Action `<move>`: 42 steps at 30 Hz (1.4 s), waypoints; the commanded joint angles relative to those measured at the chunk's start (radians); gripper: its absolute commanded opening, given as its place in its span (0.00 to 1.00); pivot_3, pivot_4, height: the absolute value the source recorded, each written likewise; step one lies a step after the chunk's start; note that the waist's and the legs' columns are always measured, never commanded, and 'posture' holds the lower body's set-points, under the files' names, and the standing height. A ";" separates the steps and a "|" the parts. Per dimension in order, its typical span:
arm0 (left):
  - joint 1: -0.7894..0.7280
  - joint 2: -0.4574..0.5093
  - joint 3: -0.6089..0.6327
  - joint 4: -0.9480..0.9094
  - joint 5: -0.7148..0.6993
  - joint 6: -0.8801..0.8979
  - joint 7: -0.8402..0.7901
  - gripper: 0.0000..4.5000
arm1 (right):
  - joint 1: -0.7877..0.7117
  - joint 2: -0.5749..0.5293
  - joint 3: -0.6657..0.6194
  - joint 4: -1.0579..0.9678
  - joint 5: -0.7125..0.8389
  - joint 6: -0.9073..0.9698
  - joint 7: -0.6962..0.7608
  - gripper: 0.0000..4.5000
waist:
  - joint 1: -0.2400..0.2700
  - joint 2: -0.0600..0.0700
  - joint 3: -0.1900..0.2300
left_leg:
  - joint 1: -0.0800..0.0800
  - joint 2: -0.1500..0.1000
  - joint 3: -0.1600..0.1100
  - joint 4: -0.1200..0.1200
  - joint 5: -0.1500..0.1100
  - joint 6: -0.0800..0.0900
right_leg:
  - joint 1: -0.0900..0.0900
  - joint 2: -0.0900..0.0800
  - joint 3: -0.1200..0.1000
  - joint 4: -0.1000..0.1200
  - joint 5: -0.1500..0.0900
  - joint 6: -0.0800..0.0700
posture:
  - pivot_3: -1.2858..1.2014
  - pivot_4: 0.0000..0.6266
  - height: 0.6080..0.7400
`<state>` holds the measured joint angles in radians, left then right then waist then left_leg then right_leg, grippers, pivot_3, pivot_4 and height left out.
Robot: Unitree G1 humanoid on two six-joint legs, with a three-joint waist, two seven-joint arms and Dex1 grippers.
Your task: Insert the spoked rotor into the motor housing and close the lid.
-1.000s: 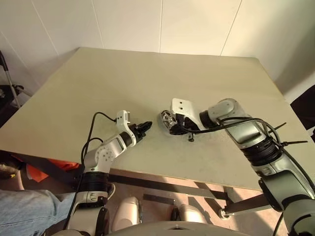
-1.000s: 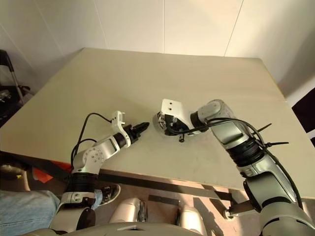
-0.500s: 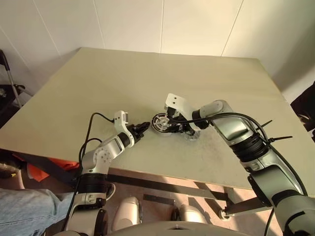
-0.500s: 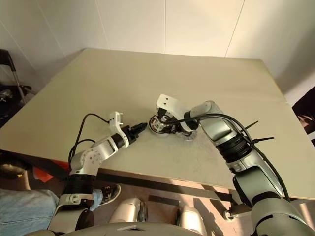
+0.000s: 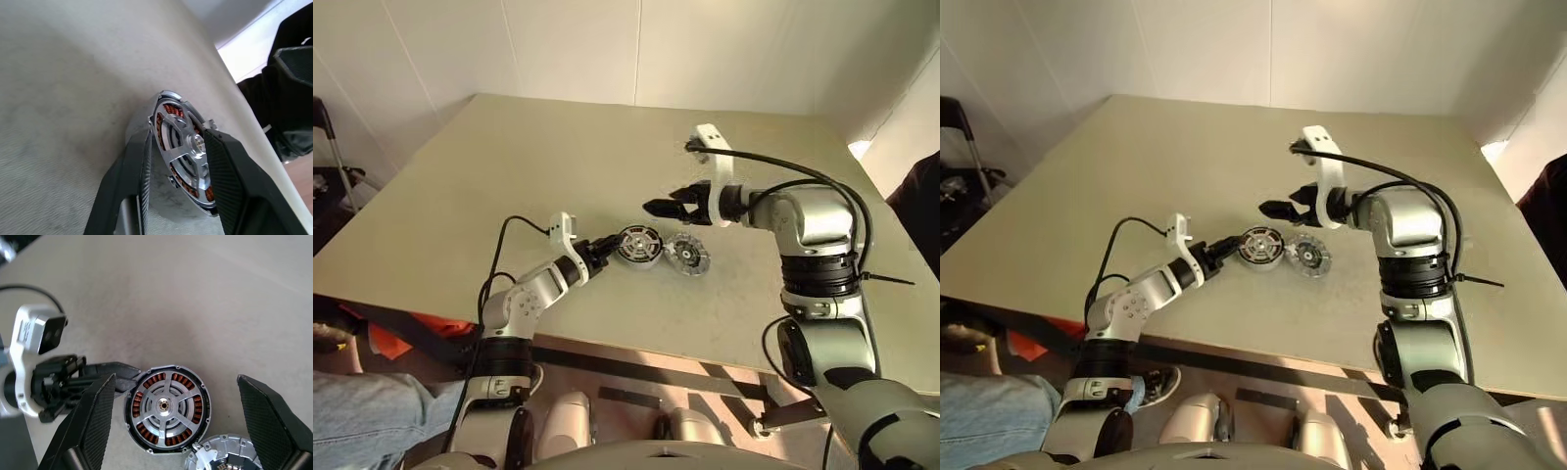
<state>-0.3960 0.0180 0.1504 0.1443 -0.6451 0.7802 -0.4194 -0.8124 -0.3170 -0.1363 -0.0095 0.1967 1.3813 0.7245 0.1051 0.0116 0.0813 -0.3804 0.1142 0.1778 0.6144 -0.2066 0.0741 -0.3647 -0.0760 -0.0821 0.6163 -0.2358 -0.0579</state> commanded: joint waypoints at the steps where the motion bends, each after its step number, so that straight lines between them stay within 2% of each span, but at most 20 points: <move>1: -0.041 -0.001 -0.022 -0.001 -0.017 0.008 -0.043 0.39 | 0.065 0.033 -0.216 -0.068 0.022 0.170 -0.098 0.99 | 0.003 0.000 0.000 | 0.000 0.000 0.000 0.000 0.000 0.000 | 0.000 0.000 0.000 0.000 0.000 0.000 | 0.52 0.00 1.00; 6: -0.059 0.020 -0.046 0.036 0.006 0.023 -0.075 0.39 | 0.225 0.068 -0.424 -0.190 0.087 0.233 -0.175 0.99 | 0.007 0.001 -0.001 | 0.000 0.000 0.000 -0.004 0.001 -0.002 | -0.002 0.000 0.000 -0.001 0.000 0.000 | 0.52 0.00 1.00; 11: -0.083 0.032 -0.054 0.069 0.022 0.026 -0.093 0.39 | 0.336 0.109 -0.524 -0.272 0.188 0.233 -0.270 0.99 | 0.021 0.002 -0.001 | 0.005 0.000 0.000 -0.008 0.003 -0.006 | 0.001 0.000 0.000 -0.001 -0.001 0.002 | 0.52 0.00 1.00; 12: -0.087 0.033 -0.055 0.073 0.024 0.026 -0.096 0.39 | 0.354 0.116 -0.533 -0.283 0.212 0.233 -0.289 0.99 | 0.023 0.002 -0.001 | 0.008 0.000 0.000 -0.010 0.004 -0.006 | 0.003 0.000 0.000 -0.003 -0.004 0.007 | 0.52 0.00 1.00; 15: -0.090 0.036 -0.054 0.079 0.027 0.028 -0.100 0.39 | 0.394 0.134 -0.548 -0.306 0.290 0.233 -0.350 0.99 | 0.025 0.003 -0.001 | 0.014 -0.001 0.000 -0.015 0.005 -0.009 | 0.009 0.000 0.000 -0.008 -0.005 0.008 | 0.52 0.00 1.00; 27: -0.042 0.083 -0.031 0.037 0.024 0.044 -0.095 0.39 | 0.514 0.129 -0.533 -0.293 0.684 0.233 -0.629 0.99 | 0.021 0.003 -0.001 | 0.012 -0.004 0.000 -0.019 0.004 -0.007 | 0.008 -0.001 0.002 -0.011 -0.002 0.007 | 0.52 0.00 1.00; 33: -0.021 0.088 -0.028 0.012 0.017 0.052 -0.096 0.39 | 0.503 0.132 -0.545 -0.238 0.859 0.233 -0.792 0.99 | 0.019 0.004 -0.001 | 0.013 -0.004 0.000 -0.018 0.005 -0.009 | 0.008 -0.001 0.002 -0.011 -0.005 0.012 | 0.52 0.00 1.00; 37: -0.019 0.100 -0.019 0.011 0.017 0.051 -0.097 0.39 | 0.470 0.164 -0.551 -0.193 0.916 0.233 -0.877 0.99 | 0.017 0.006 -0.001 | 0.013 -0.004 0.000 -0.019 0.005 -0.009 | 0.008 -0.001 0.002 -0.011 -0.005 0.012 | 0.52 0.00 1.00; 42: -0.025 0.104 -0.012 0.012 0.017 0.049 -0.092 0.39 | 0.413 0.219 -0.576 -0.144 0.907 0.233 -0.947 0.99 | 0.013 0.006 -0.001 | 0.011 -0.004 0.000 -0.021 0.006 -0.010 | 0.004 -0.001 0.002 -0.011 -0.005 0.012 | 0.52 0.00 1.00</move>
<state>-0.4103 0.1174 0.1256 0.1891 -0.6119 0.8341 -0.5023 -0.3750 -0.1113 -0.7070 -0.1613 1.0801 1.6093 -0.2013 0.1182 0.0179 0.0799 -0.3692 0.1101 0.1782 0.5932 -0.2005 0.0630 -0.3609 -0.0769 -0.0799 0.6057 -0.2408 -0.0463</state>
